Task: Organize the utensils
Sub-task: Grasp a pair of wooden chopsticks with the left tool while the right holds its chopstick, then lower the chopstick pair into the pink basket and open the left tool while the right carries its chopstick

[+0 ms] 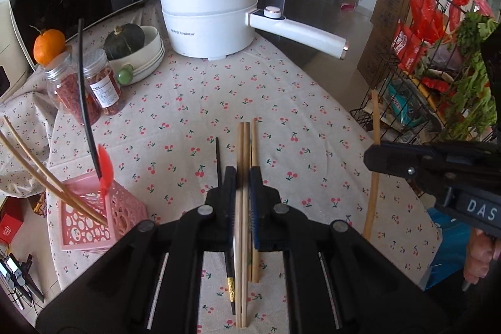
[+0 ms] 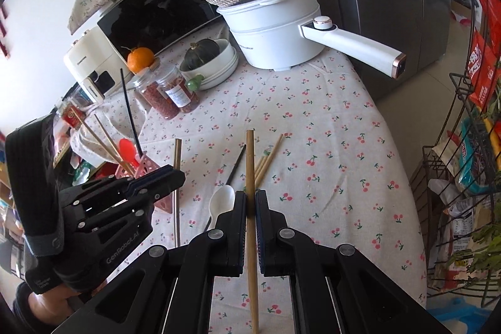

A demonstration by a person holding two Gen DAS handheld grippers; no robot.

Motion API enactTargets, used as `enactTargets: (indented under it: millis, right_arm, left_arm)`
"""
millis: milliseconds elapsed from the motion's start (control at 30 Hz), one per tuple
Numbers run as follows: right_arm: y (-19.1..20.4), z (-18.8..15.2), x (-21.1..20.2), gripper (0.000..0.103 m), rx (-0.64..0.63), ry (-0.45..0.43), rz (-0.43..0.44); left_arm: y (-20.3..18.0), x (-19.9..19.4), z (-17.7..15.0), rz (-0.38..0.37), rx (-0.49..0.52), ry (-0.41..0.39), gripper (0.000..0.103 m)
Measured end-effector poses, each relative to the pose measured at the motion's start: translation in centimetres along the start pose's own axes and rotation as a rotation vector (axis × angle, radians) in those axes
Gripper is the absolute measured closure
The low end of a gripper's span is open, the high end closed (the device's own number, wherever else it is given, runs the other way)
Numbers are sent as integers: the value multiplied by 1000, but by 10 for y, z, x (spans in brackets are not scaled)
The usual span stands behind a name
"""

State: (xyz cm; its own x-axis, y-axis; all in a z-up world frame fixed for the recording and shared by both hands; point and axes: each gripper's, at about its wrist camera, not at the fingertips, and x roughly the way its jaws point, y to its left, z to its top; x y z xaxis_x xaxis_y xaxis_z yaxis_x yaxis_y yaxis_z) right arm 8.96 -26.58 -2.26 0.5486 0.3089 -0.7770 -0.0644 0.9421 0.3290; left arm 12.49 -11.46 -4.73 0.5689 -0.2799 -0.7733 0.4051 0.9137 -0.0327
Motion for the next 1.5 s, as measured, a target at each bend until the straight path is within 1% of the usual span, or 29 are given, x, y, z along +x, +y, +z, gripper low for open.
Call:
enactTargets:
  millis: [133, 267, 400, 533, 733, 933, 1100, 1367, 1500]
  right_arm:
    - [16, -2, -13, 97, -41, -48, -4]
    - [28, -3, -24, 97, -61, -100, 3]
    - [42, -1, -37, 97, -94, -164, 4]
    - [52, 3, -45, 97, -105, -217, 8]
    - [67, 10, -54, 97, -115, -260, 41]
    - [84, 15, -65, 97, -125, -315, 81]
    - [92, 18, -68, 97, -120, -342, 104]
    - [103, 18, -62, 97, -134, -341, 123]
    - [109, 17, -58, 97, -145, -330, 134]
  left_arm:
    - [5, -29, -9, -19, 0, -70, 93]
    - [11, -60, -21, -8, 3, -165, 94]
    - [25, -81, -31, -42, -41, -238, 94]
    - [33, -97, -31, -56, -54, -286, 94]
    - [52, -122, -35, -76, -95, -355, 94]
    - [66, -151, -35, -46, -117, -453, 94]
    - [80, -165, -34, -7, -140, -520, 94]
    - [107, -177, -33, 39, -211, -635, 94]
    - [119, -175, -31, 86, -229, -691, 94]
